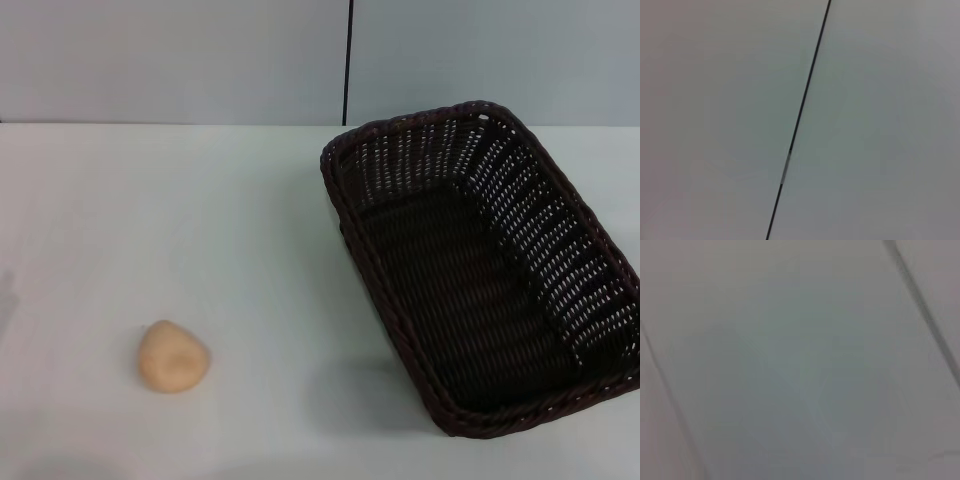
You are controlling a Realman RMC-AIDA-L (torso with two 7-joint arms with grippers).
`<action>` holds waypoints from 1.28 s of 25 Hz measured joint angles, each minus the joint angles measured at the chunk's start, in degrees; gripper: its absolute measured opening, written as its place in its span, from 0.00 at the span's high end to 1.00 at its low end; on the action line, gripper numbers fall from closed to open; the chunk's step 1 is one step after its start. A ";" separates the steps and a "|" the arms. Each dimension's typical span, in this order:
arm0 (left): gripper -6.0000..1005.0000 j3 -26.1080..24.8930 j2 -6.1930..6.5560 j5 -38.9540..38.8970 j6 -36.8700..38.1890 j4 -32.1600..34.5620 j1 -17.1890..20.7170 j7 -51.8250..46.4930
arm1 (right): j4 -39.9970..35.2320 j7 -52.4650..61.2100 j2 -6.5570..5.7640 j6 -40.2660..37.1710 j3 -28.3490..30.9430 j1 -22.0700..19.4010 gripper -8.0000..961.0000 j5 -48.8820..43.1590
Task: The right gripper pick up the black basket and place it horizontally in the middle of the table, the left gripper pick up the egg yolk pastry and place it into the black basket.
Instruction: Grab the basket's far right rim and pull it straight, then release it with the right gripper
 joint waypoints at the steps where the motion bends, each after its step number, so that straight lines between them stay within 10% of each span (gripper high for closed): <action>1: 0.19 0.01 0.02 0.01 -0.02 0.00 -0.07 0.00 | -4.03 5.43 -0.92 -0.90 -0.19 1.59 0.23 -4.29; 7: 0.19 0.21 -0.05 0.04 -0.03 -0.02 -0.25 0.00 | -18.39 29.53 -6.73 -10.64 -2.05 14.71 0.23 -29.49; 13: 0.19 0.31 -0.12 0.04 0.42 -0.14 0.04 -0.16 | -16.13 41.44 -10.14 -15.05 -11.04 29.05 0.23 -47.94; 22: 0.19 0.37 -0.21 0.12 0.51 -0.86 0.58 -0.05 | -2.48 47.51 -9.17 -9.64 -26.02 38.16 0.23 -51.67; 32: 0.19 0.39 -0.14 0.12 0.49 -0.89 1.02 0.00 | -2.83 53.06 -6.92 -2.18 -32.44 37.16 0.23 -53.18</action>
